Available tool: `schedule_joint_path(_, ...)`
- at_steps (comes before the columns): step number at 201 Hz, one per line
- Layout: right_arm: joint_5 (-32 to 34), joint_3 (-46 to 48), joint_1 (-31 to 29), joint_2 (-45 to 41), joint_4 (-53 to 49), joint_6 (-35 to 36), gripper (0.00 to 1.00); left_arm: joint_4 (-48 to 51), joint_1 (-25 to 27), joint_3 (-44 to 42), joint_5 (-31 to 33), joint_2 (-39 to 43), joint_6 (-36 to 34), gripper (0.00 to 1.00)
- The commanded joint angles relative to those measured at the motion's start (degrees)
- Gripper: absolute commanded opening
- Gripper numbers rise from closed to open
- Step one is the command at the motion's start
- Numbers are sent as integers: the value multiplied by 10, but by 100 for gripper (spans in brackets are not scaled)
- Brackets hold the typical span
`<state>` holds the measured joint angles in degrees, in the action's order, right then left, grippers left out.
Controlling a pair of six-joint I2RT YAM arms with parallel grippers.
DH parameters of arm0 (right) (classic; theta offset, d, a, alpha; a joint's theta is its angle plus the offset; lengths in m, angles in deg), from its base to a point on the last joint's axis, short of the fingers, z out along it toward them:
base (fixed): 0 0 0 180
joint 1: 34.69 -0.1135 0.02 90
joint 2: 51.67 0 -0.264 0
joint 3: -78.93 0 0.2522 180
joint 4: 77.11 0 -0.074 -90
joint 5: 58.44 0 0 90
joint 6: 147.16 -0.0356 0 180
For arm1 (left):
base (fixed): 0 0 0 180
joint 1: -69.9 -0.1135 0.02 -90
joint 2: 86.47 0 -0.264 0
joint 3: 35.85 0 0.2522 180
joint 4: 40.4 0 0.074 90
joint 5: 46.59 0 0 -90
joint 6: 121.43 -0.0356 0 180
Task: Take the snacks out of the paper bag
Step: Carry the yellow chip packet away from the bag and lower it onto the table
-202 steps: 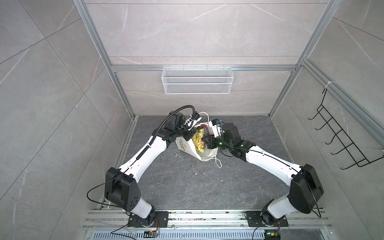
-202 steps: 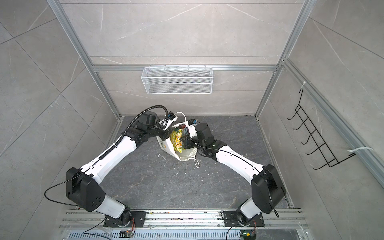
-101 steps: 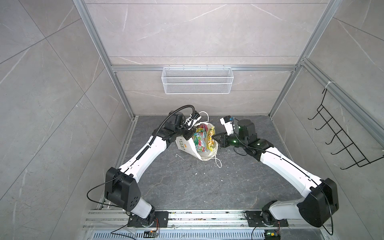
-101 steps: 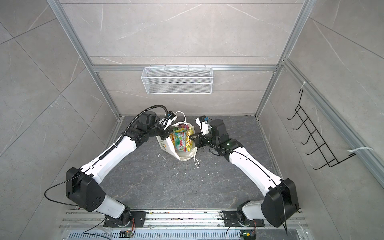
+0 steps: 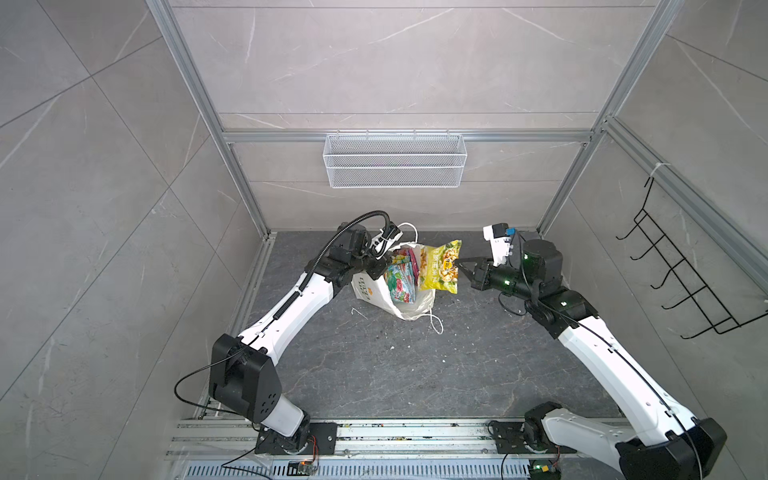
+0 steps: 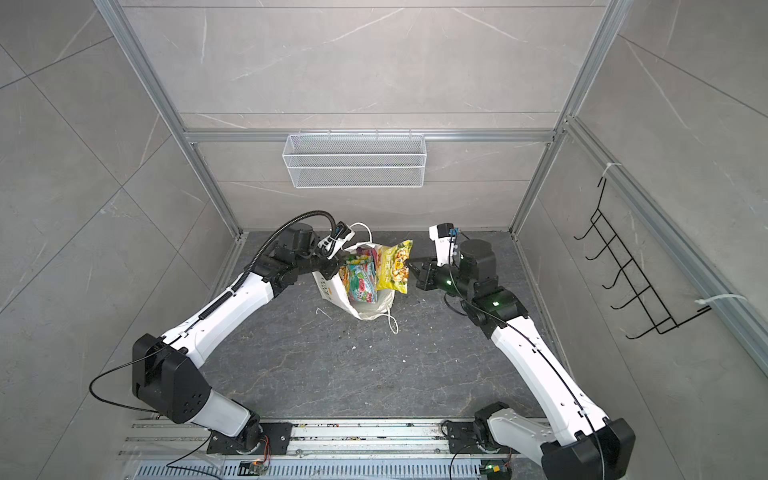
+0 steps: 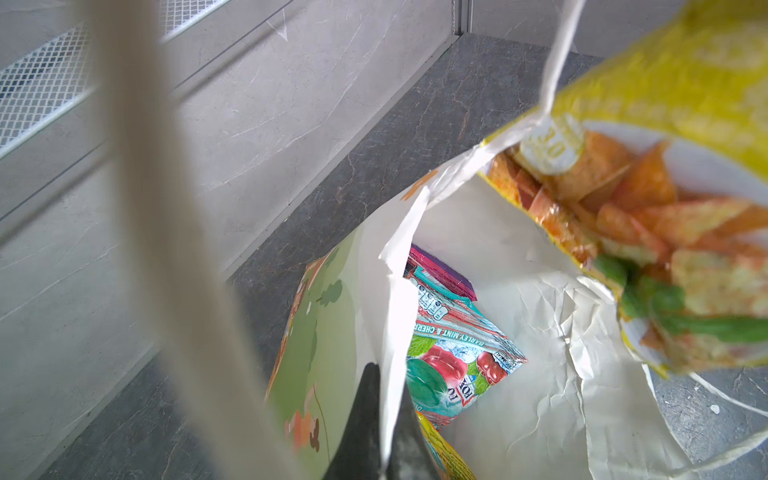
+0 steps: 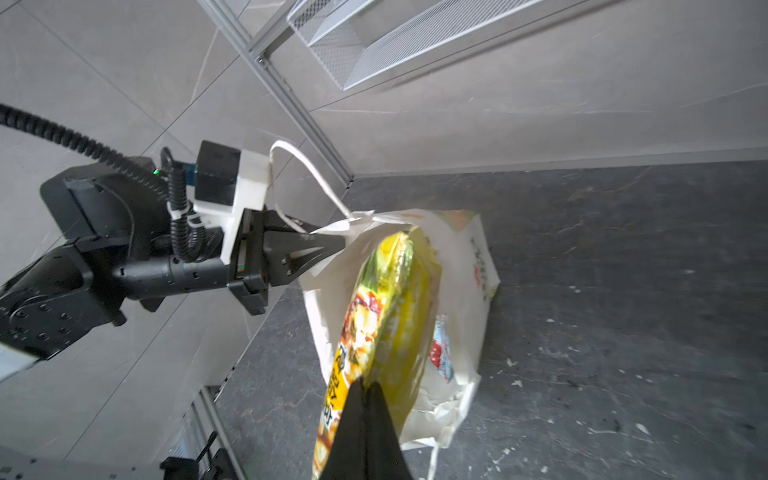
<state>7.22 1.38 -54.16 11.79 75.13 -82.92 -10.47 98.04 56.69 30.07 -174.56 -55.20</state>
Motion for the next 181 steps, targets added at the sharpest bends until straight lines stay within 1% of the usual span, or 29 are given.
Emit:
schedule_joint_path(1, 59, 13, 10, -24, -8, -33, 0, -39, 3, 1, -22, 35, 4, 0)
schedule_joint_path(13, 87, 19, 16, -36, -5, -44, 0, -36, 3, -3, -24, 38, 2, 0)
schedule_joint_path(28, 134, 19, 31, -35, -28, -55, 0, -32, 3, -8, -33, 44, -4, 0)
schedule_joint_path(59, 190, 13, 78, 7, -76, -71, 0, -42, 2, -25, -43, 57, -12, 0)
schedule_joint_path(99, 262, -2, 127, 47, -110, -66, 0, -35, 2, -18, -45, 54, -12, 0)
schedule_joint_path(141, 307, -5, 138, 94, -123, -51, 0, -29, 3, -14, -70, 60, -9, 0)
schedule_joint_path(170, 336, 15, 144, 121, -105, -66, 0, -33, 3, -33, -89, 75, -10, 0)
schedule_joint_path(181, 338, 11, 145, 136, -102, -71, 0, -39, 3, -44, -92, 81, -12, 0)
